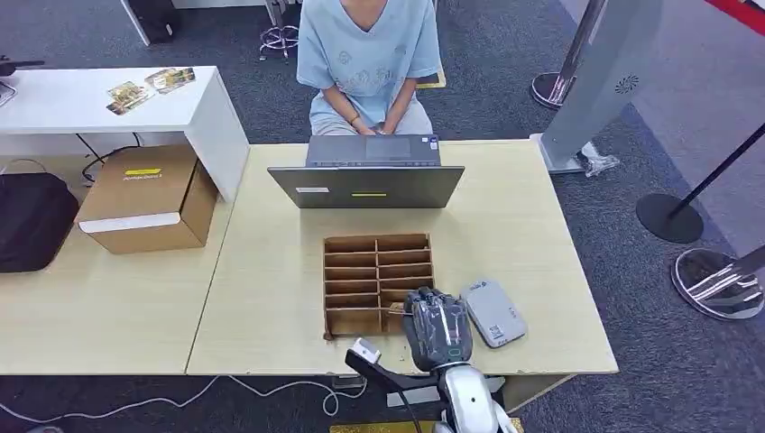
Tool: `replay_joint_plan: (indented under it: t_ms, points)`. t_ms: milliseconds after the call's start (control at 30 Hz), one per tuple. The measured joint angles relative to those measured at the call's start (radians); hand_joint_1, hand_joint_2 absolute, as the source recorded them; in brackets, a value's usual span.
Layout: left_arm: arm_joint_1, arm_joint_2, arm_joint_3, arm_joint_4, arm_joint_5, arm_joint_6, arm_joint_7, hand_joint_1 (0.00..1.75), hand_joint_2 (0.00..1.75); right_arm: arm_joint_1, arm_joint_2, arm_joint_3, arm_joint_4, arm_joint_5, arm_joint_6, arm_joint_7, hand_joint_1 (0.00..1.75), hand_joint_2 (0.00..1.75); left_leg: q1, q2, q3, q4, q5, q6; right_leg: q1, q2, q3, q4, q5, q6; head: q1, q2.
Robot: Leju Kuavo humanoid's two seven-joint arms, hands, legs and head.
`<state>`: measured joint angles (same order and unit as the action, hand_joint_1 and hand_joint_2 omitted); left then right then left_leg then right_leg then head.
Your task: Pass the card to the sensor for recognition and then transmit it.
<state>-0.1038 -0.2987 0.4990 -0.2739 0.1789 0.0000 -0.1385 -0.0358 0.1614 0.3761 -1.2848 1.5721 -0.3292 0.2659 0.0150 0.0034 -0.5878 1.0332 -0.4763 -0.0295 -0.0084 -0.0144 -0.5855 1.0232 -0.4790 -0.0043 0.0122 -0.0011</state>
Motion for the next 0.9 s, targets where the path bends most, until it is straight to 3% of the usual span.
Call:
replay_joint_plan:
  t_ms: [900]
  points:
    - [0.011,0.009,-0.079,0.000,-0.046,-0.018,-0.086,0.00,0.00,-0.012,0.000,-0.002,-0.004,0.000,-0.042,-0.024,1.52,1.75,0.000,0.000,0.000,0.000,0.000,0.000,0.000,0.000,0.000,0.000,0.000,0.000,0.000,0.000]
